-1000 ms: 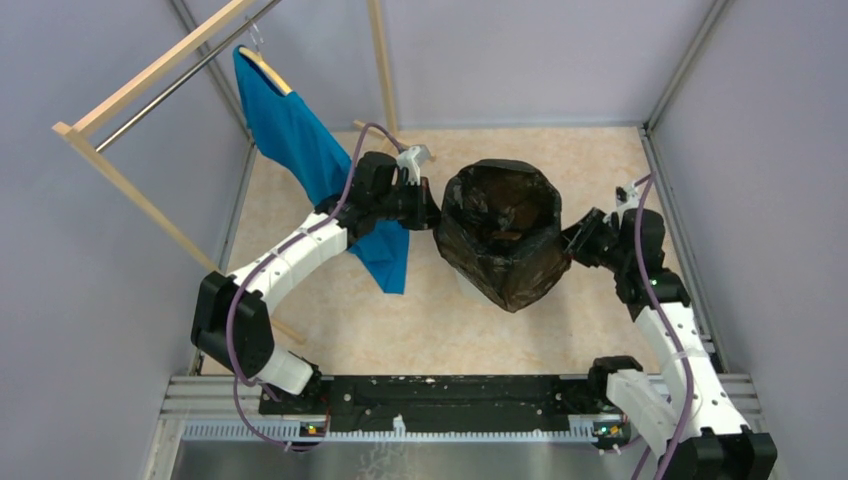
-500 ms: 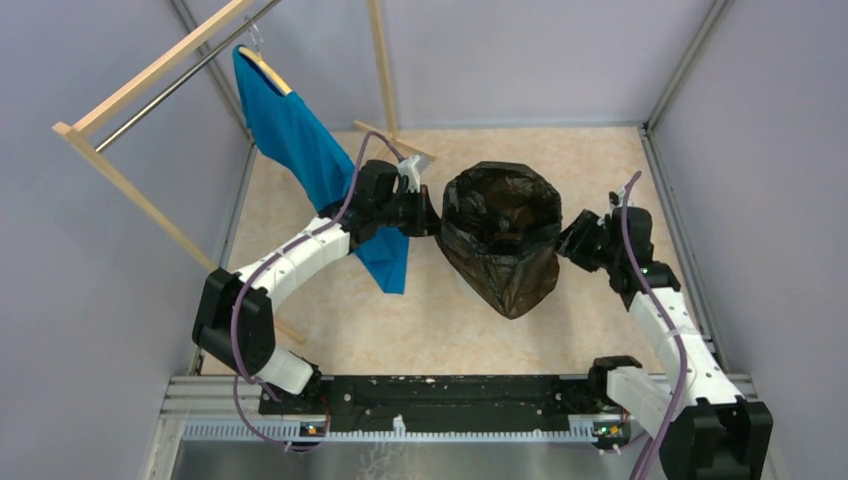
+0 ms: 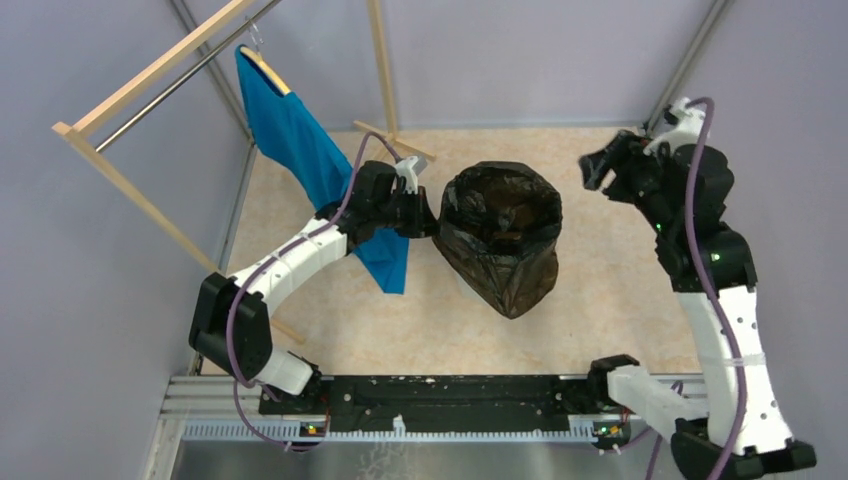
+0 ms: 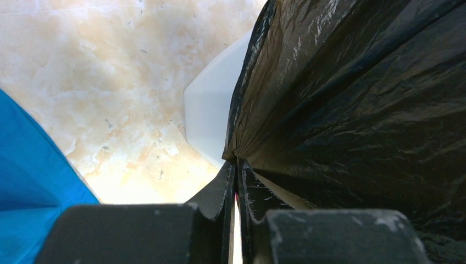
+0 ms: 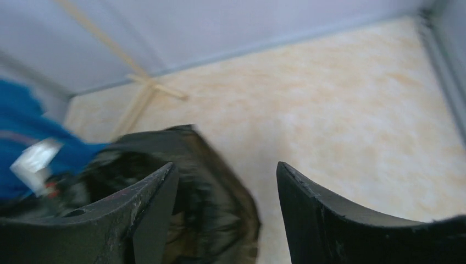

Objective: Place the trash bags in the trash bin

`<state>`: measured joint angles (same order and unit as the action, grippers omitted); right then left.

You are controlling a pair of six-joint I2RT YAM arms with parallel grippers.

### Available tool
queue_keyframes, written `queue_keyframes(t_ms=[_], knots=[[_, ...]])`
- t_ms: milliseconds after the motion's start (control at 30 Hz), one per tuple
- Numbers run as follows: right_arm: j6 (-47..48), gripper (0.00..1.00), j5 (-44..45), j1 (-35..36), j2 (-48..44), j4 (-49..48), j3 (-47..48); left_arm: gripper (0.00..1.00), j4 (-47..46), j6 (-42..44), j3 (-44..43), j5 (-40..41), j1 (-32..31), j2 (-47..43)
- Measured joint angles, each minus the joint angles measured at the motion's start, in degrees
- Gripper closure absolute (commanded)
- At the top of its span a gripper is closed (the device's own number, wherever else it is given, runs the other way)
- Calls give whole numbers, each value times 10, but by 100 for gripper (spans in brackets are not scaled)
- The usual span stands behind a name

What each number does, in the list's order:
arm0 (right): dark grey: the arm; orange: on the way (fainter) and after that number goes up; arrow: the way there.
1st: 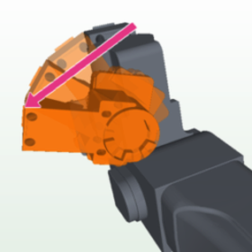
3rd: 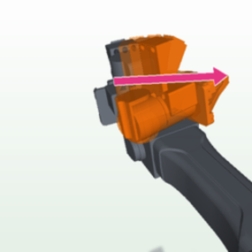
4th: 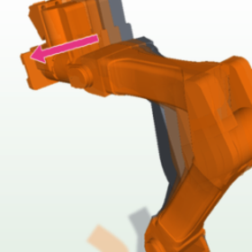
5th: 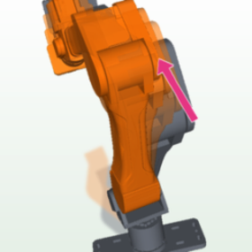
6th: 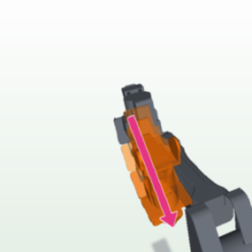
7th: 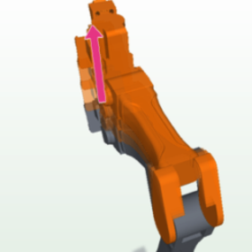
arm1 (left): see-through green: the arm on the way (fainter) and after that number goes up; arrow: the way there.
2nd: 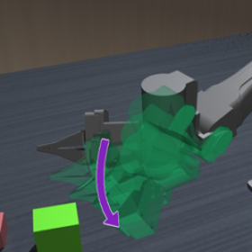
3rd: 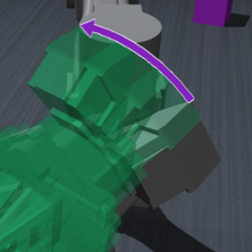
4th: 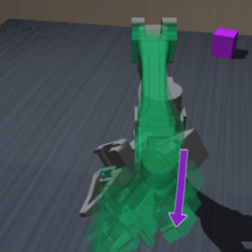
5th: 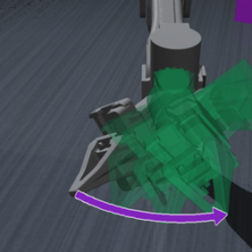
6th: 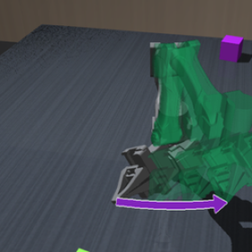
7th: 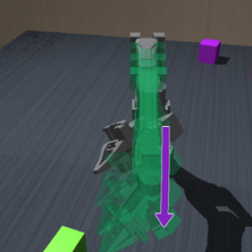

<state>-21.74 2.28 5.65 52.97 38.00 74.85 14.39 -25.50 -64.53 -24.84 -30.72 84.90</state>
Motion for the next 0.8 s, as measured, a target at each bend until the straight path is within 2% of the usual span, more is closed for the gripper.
queue_keyframes(t_ms=[67, 233, 300, 433, 567, 700, 800], knots=[[20, 30, 0, 70, 24, -3, 56, 93, 0, 0, 0, -1, 0, 0], [82, 25, 60, 319, 131, 6, 150, 95, -2, -1, 3, -3, 0, 0], [96, 24, 82, 360, 176, 23, 157, 95, -2, -1, 4, -3, 0, 0], [107, 24, 133, 373, 253, 89, 139, 96, -2, -1, 7, -3, 0, -1], [115, 20, 144, 373, 260, 115, 90, 97, -2, -1, 12, -3, 0, -3], [117, 14, 156, 373, 260, 95, 57, 98, -6, -4, 15, -8, 0, -3], [113, 15, 190, 371, 263, 44, 35, 98, -9, -6, 17, -11, 0, -3]])
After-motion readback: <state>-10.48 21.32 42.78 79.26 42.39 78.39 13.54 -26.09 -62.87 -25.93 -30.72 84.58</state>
